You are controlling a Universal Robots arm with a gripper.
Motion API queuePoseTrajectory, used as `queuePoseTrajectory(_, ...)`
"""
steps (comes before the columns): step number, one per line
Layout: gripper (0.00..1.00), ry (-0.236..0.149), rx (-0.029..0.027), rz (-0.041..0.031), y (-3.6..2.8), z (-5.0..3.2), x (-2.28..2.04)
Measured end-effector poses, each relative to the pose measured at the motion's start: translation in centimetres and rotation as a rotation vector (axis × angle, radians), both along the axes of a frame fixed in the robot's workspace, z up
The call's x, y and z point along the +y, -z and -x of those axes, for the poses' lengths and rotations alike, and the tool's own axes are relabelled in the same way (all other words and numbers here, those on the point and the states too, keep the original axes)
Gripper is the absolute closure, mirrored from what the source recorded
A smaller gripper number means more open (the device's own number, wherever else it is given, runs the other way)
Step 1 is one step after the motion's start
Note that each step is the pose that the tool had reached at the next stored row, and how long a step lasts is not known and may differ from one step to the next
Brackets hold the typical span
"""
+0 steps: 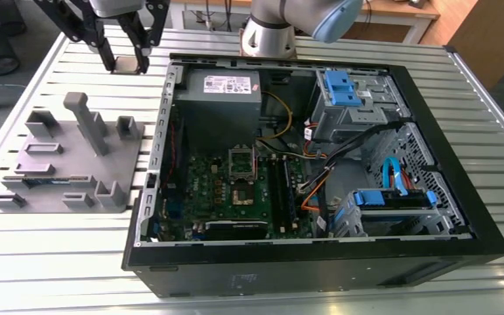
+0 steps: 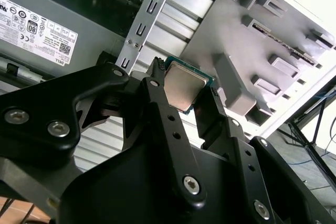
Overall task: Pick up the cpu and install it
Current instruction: 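Pick up the cpu and move it towards the insertion slot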
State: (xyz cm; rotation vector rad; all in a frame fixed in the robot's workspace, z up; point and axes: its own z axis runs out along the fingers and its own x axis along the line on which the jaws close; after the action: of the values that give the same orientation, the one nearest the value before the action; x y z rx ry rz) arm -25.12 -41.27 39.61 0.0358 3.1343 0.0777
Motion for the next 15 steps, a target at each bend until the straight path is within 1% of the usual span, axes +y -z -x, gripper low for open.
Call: queuePoseTrajectory(15, 0.53, 0.000, 0.0000, 0.0000, 0.00, -2.07, 0.00)
